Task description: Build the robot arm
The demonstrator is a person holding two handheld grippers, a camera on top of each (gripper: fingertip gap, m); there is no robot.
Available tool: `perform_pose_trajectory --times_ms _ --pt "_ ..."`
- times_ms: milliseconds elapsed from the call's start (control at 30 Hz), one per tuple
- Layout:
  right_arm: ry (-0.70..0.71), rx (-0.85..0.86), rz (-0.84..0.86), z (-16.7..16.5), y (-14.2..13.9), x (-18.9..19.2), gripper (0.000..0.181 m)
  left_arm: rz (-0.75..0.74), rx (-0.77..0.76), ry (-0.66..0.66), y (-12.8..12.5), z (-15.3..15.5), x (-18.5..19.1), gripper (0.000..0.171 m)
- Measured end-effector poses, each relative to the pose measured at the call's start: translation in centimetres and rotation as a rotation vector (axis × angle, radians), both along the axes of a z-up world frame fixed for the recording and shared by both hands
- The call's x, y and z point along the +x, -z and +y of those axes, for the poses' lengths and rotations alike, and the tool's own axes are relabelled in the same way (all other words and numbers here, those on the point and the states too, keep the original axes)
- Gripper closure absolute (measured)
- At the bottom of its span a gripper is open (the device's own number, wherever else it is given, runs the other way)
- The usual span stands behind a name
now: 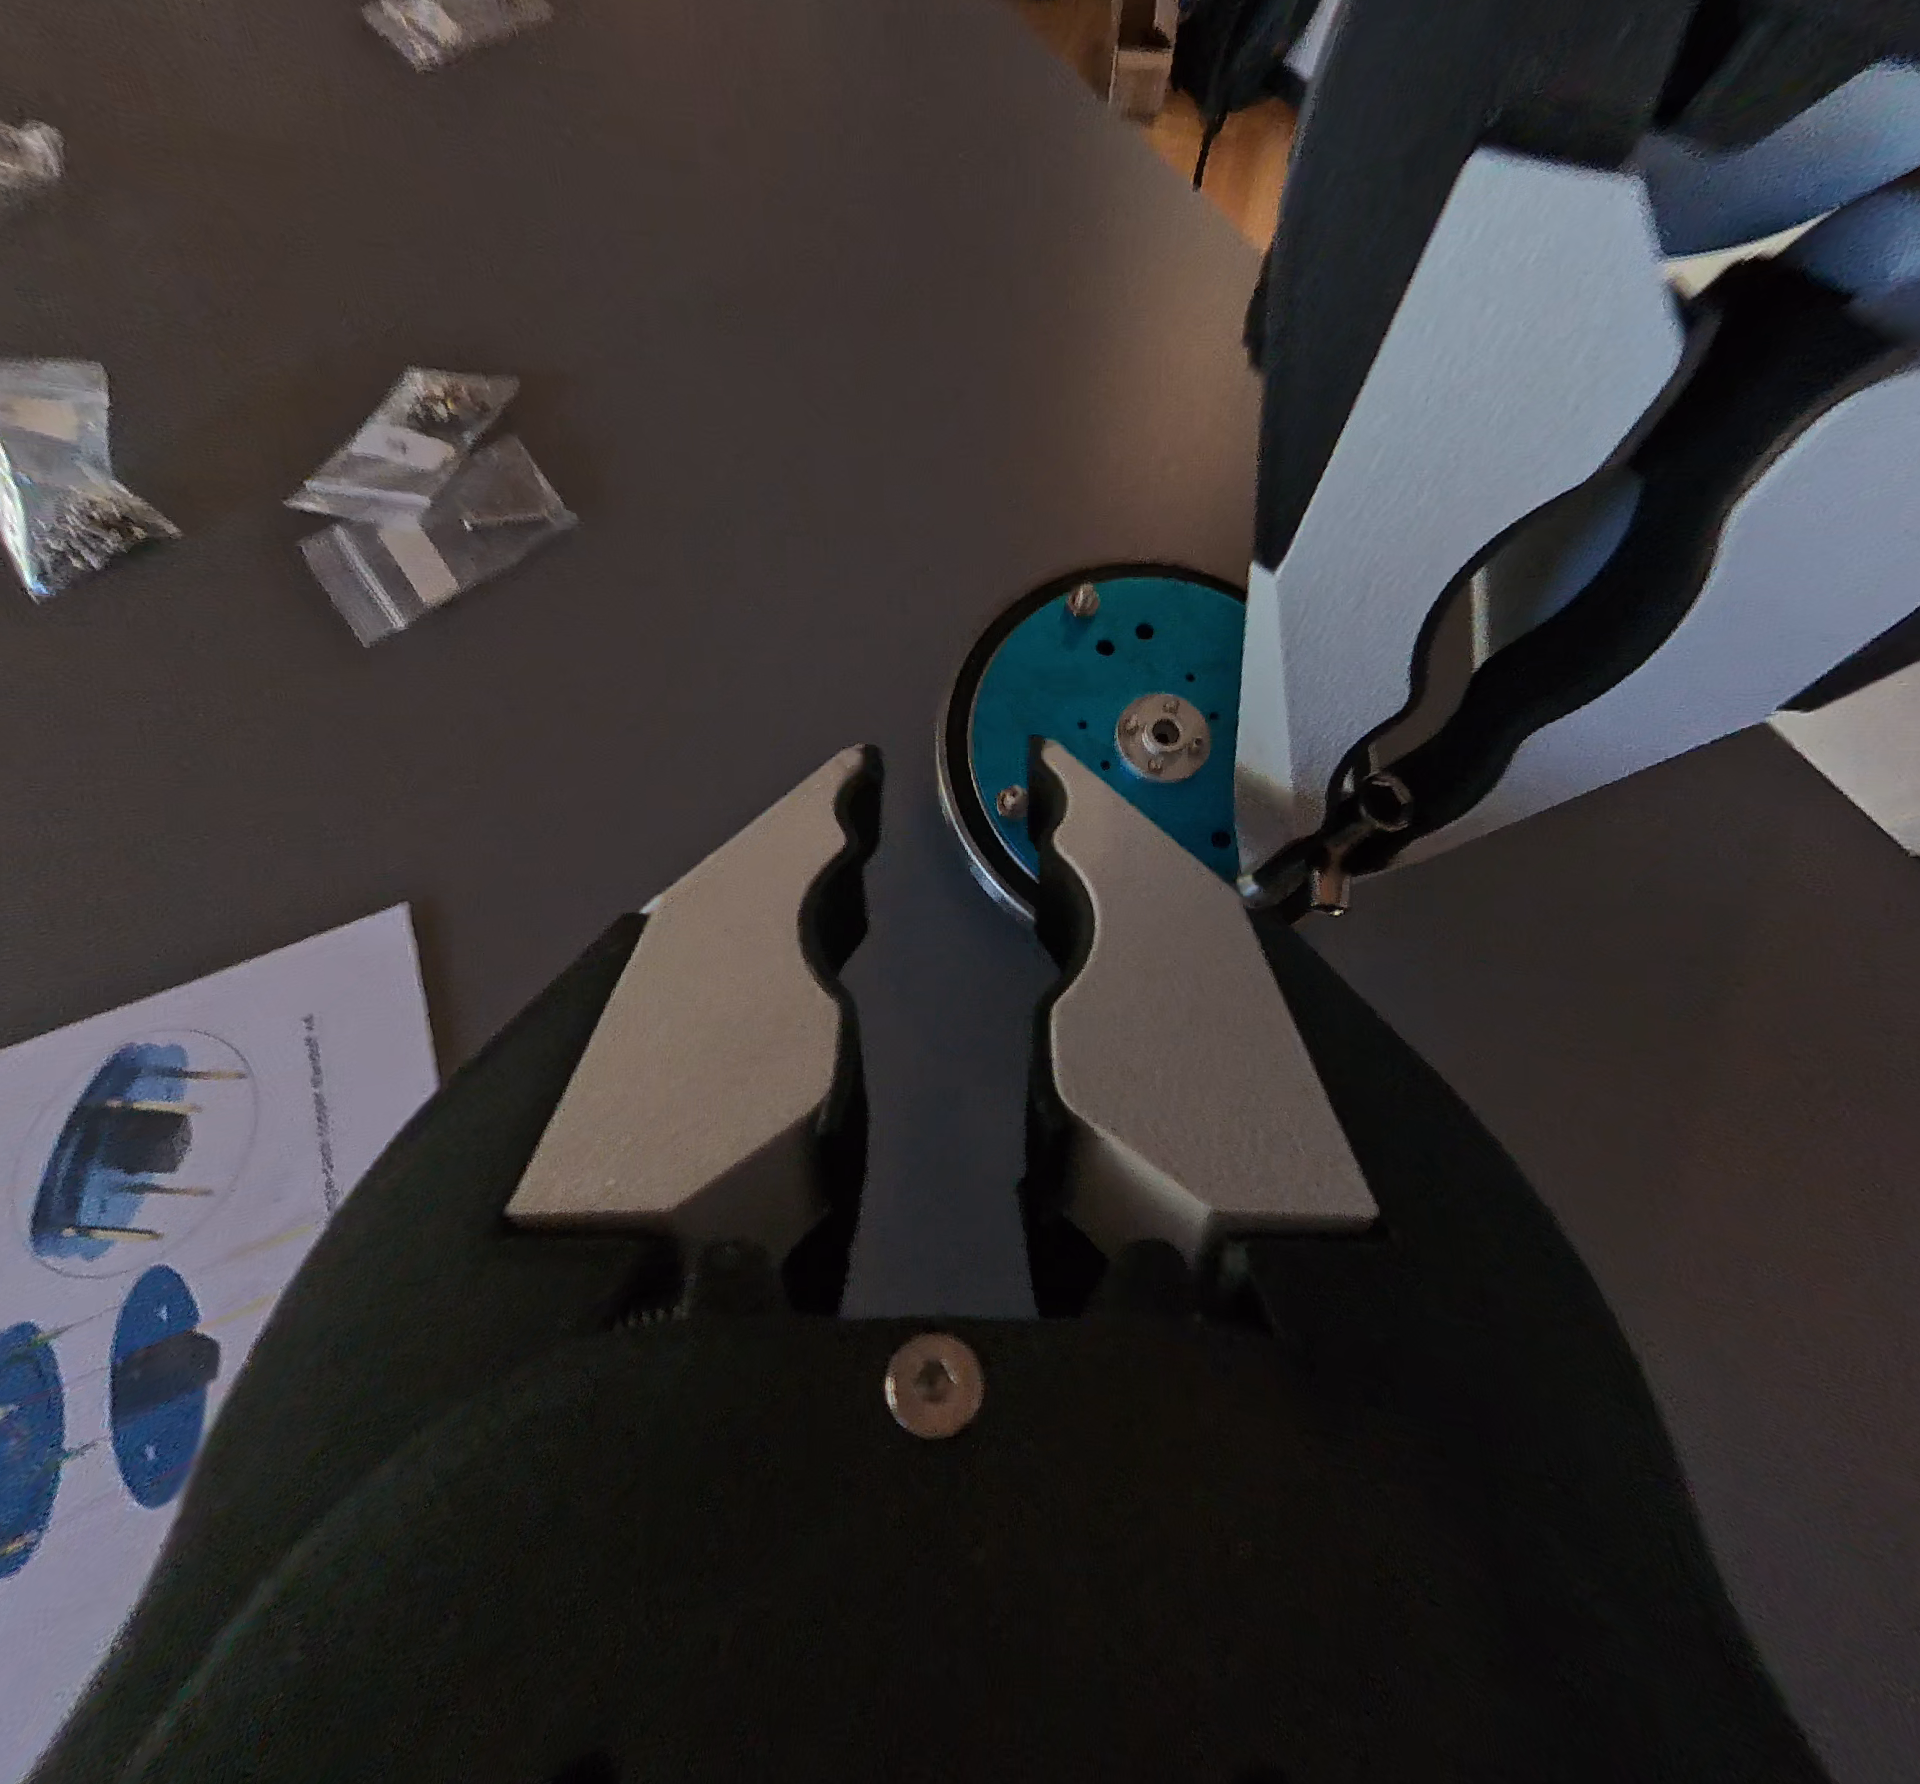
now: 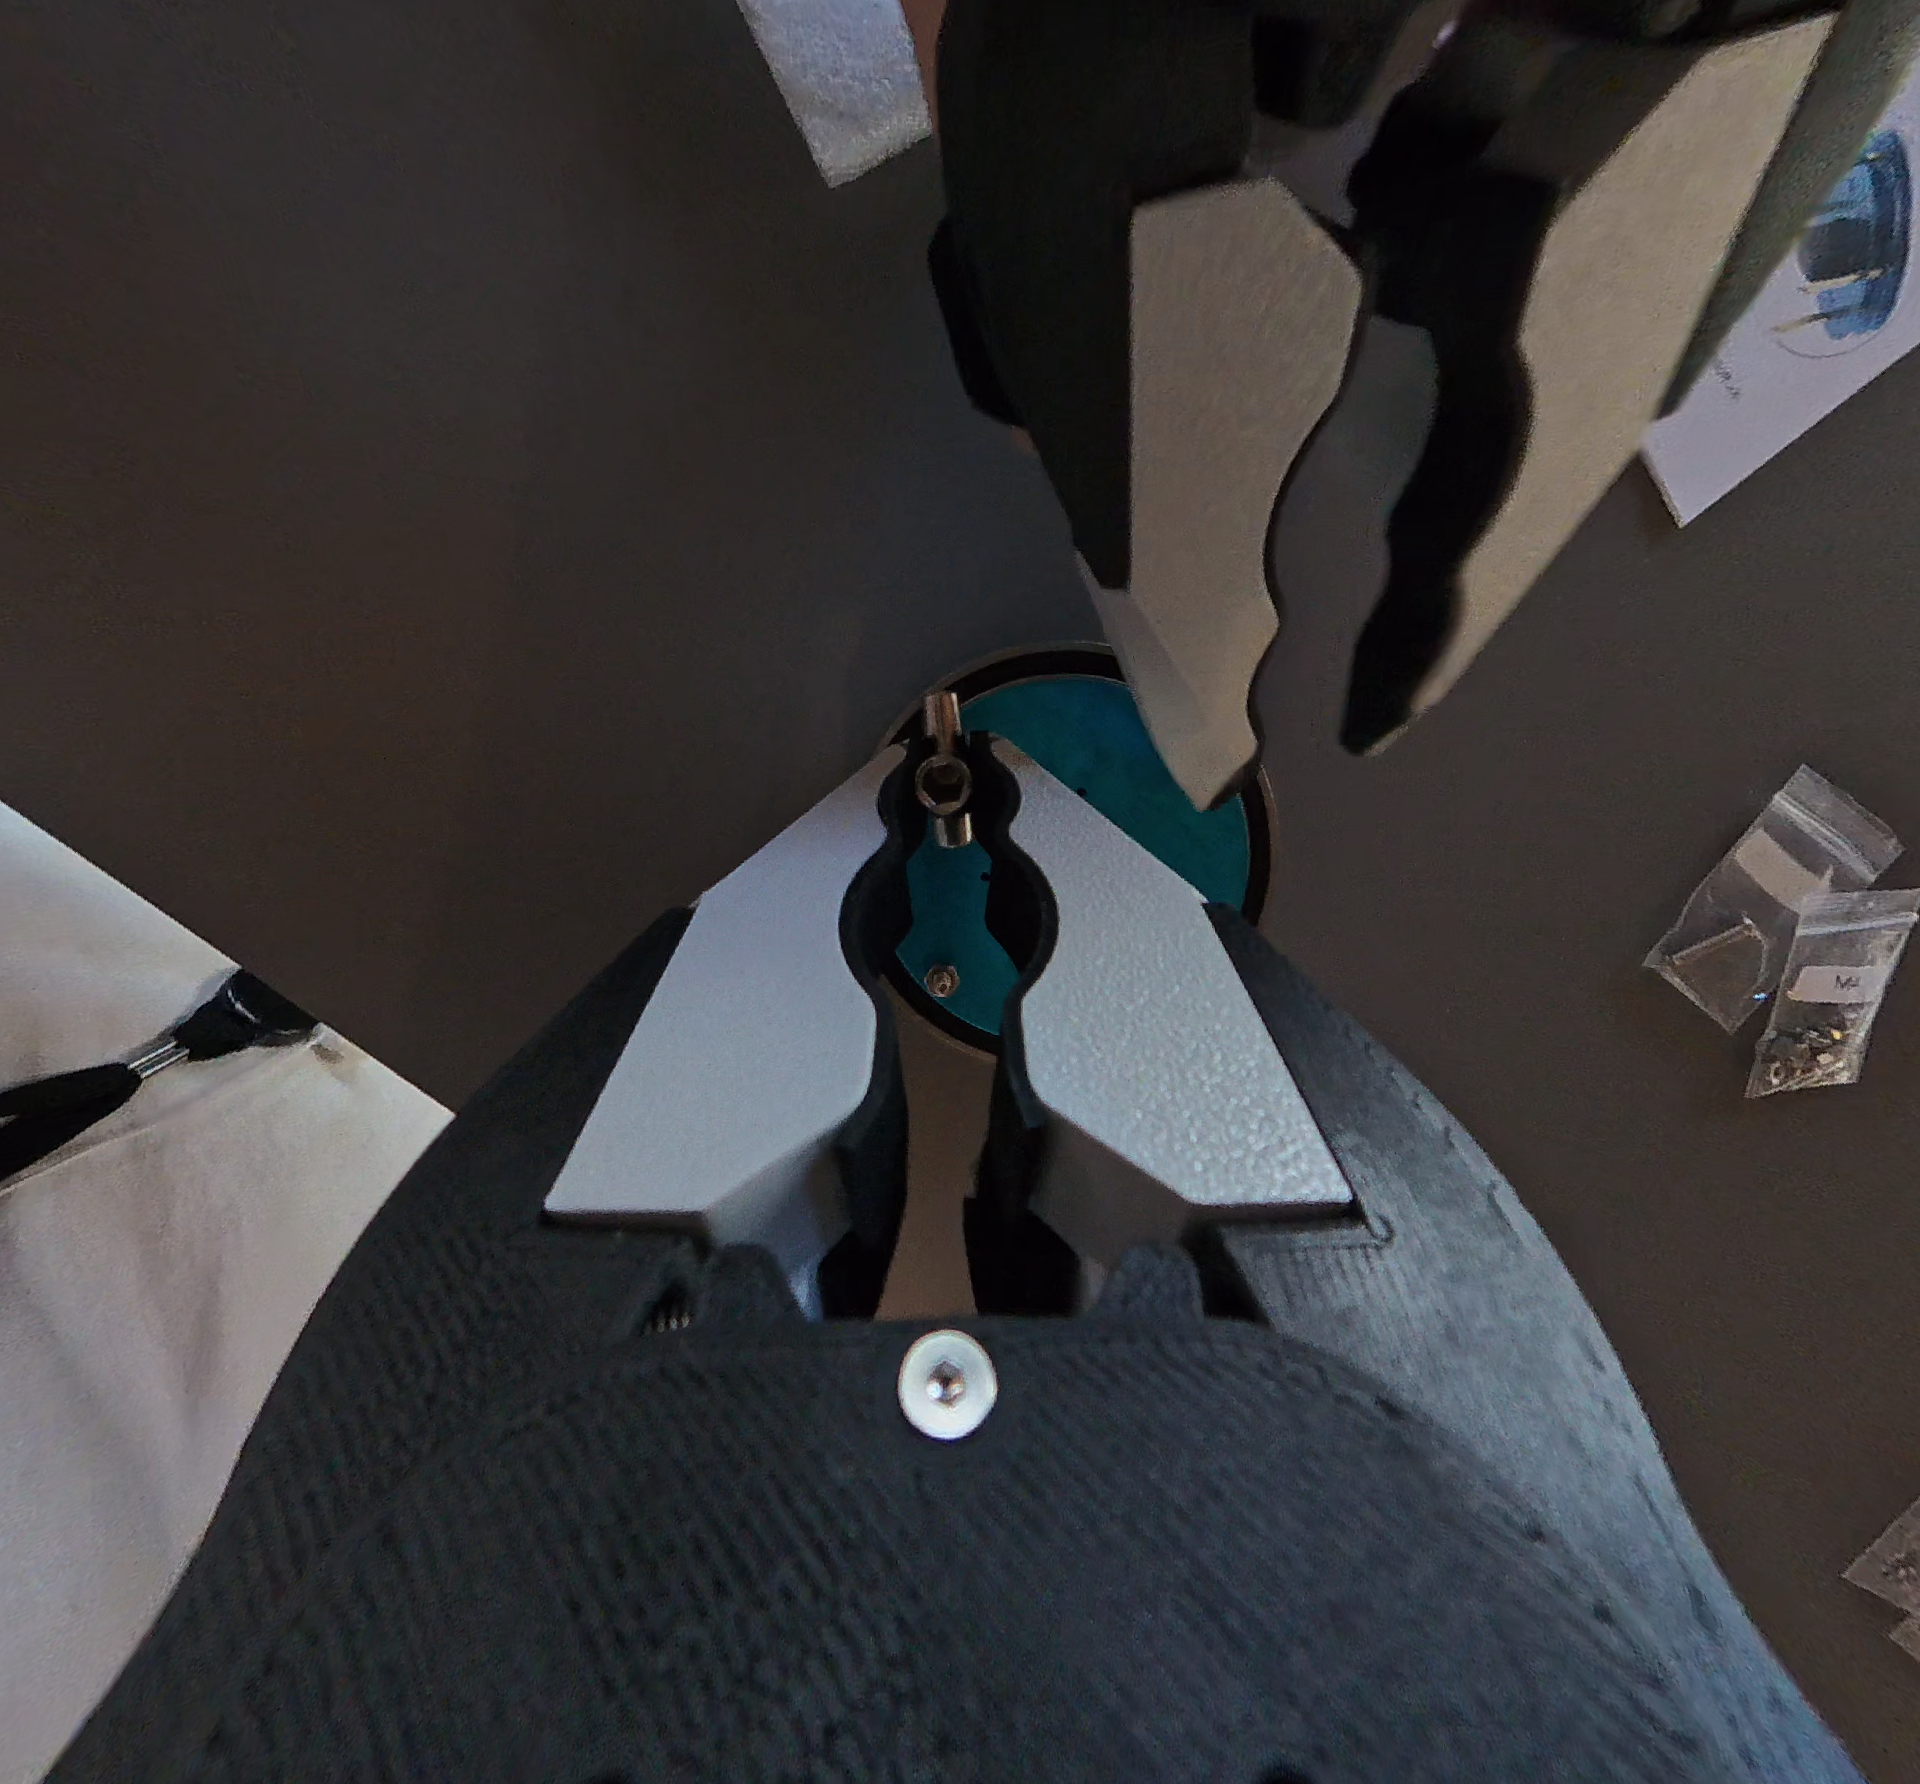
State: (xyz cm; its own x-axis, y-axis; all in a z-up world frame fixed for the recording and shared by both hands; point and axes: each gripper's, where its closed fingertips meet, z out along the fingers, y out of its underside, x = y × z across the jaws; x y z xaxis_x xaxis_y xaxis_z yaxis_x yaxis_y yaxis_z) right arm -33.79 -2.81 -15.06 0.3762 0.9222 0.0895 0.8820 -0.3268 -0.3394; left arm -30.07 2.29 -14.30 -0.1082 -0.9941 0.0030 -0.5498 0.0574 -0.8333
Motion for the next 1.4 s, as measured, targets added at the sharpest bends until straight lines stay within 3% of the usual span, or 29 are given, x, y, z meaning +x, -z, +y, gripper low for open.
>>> perform_pose_trajectory --times_ms 33,200,433,867,1400 --pt "-0.003 0.002 0.000 0.0 0.0 0.0 0.173 -0.018 -0.002 0.010 -0.4 -0.1 0.1 0.138" --pt "0.002 0.006 -0.009 -0.1 0.1 -0.1 0.173 0.048 0.029 0.132 0.9 -1.1 -0.4 0.162" --pt "0.016 -0.001 -0.023 -0.1 0.2 -0.1 0.173 0.013 0.037 0.157 1.1 -1.2 -0.2 0.164" --pt "0.047 -0.047 -0.063 0.0 0.0 0.4 0.174 0.012 0.078 0.088 1.3 -1.1 0.1 0.167" --pt "0.259 -0.071 -0.045 0.1 0.0 0.9 0.174 0.026 -0.027 -0.035 1.3 -0.6 -0.7 0.167"
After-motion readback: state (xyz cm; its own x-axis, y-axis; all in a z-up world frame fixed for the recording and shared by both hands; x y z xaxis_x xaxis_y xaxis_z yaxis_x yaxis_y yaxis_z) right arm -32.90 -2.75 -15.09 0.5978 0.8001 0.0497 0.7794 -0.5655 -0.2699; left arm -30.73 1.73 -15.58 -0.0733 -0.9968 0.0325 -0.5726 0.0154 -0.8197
